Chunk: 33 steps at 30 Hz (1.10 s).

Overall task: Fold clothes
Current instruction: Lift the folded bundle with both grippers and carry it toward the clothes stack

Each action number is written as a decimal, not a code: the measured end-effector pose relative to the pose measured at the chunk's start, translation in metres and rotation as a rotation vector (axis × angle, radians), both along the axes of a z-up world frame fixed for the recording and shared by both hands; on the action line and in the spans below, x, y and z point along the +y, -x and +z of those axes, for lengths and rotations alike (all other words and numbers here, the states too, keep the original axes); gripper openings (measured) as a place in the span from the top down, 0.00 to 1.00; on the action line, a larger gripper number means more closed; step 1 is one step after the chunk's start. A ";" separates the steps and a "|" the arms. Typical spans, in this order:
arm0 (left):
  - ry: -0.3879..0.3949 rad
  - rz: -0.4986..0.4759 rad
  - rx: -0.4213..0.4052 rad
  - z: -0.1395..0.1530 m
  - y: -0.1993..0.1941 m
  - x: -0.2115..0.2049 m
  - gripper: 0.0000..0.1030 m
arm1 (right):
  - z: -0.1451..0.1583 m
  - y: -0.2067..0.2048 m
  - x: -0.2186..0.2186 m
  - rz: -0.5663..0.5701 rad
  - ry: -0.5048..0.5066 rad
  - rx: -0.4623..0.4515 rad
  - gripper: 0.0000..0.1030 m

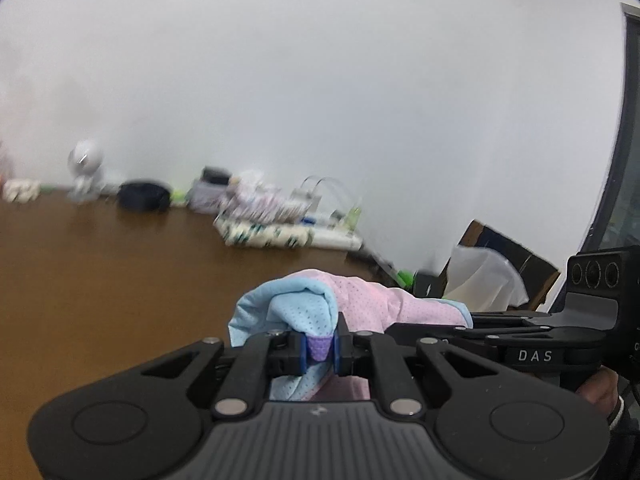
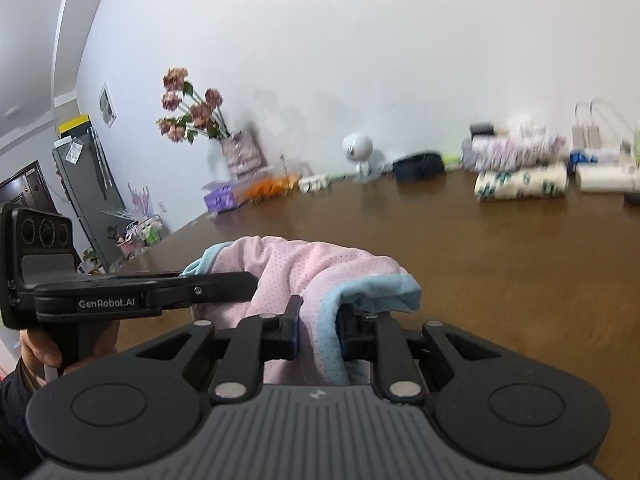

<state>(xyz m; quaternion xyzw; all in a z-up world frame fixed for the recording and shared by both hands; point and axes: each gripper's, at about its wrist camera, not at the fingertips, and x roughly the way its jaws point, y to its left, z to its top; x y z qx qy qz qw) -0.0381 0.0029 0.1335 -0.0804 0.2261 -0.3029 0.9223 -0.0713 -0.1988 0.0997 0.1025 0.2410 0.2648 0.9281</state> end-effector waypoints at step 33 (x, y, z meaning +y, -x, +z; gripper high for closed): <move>-0.043 -0.072 0.090 -0.070 -0.439 -0.135 0.71 | -0.007 -0.453 -0.130 -0.145 0.363 0.198 0.67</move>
